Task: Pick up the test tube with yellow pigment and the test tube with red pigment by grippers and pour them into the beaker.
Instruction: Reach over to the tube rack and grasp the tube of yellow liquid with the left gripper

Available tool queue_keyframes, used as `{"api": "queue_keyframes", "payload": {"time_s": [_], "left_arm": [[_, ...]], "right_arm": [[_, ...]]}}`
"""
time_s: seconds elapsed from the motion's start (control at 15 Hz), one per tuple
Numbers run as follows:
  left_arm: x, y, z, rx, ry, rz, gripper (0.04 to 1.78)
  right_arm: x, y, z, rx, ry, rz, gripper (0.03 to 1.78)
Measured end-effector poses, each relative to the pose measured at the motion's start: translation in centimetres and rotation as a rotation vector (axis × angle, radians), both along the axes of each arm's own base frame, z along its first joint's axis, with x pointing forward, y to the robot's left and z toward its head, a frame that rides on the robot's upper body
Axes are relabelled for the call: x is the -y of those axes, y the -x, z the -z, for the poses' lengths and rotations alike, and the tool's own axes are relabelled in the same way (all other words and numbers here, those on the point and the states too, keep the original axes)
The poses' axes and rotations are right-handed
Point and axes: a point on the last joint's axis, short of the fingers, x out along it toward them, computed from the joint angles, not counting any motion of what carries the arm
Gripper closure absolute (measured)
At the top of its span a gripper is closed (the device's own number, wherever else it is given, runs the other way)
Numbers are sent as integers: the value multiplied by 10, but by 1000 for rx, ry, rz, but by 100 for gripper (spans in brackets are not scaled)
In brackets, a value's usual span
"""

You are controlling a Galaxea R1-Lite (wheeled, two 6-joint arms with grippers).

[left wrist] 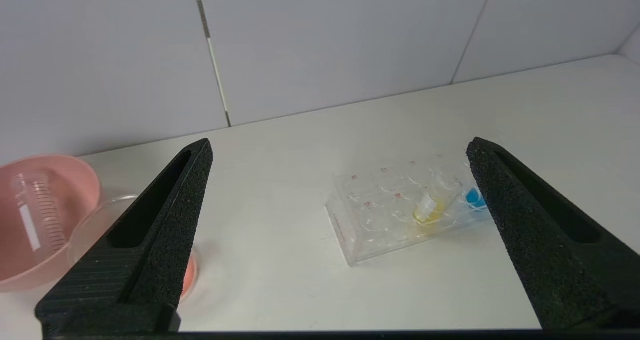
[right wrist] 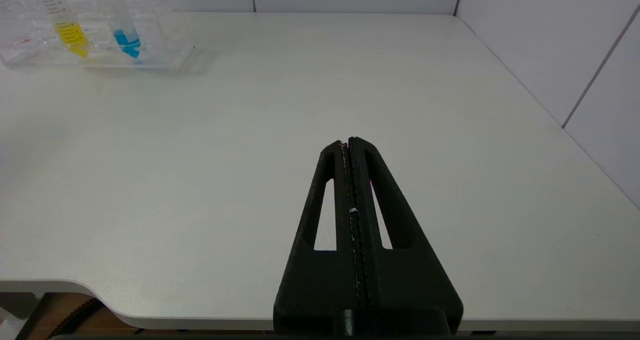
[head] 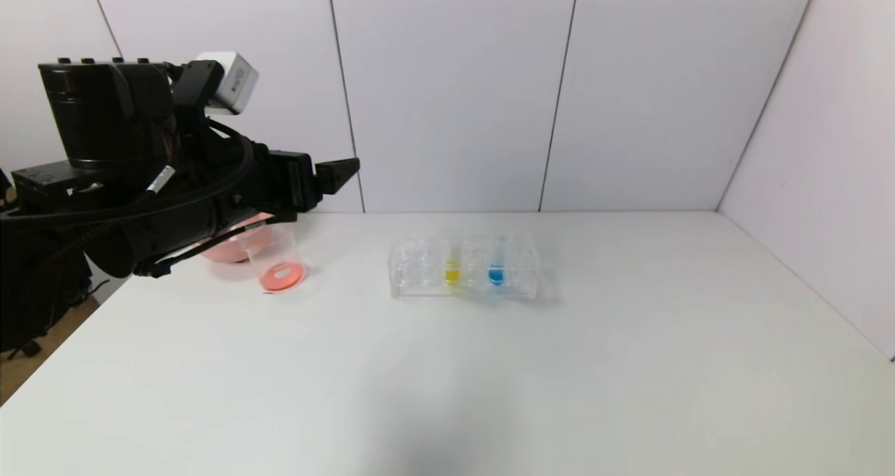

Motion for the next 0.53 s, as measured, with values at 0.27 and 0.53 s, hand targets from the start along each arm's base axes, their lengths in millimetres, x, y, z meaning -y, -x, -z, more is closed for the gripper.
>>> {"api": "queue_keyframes", "payload": {"time_s": [0.27, 0.53], "left_arm": [[36, 15, 12, -2, -2, 52, 4], [70, 9, 33, 44, 16, 55, 4]], "right_arm": [[0, 0, 0, 0, 0, 0, 170], [0, 0, 0, 0, 0, 0, 170]]}}
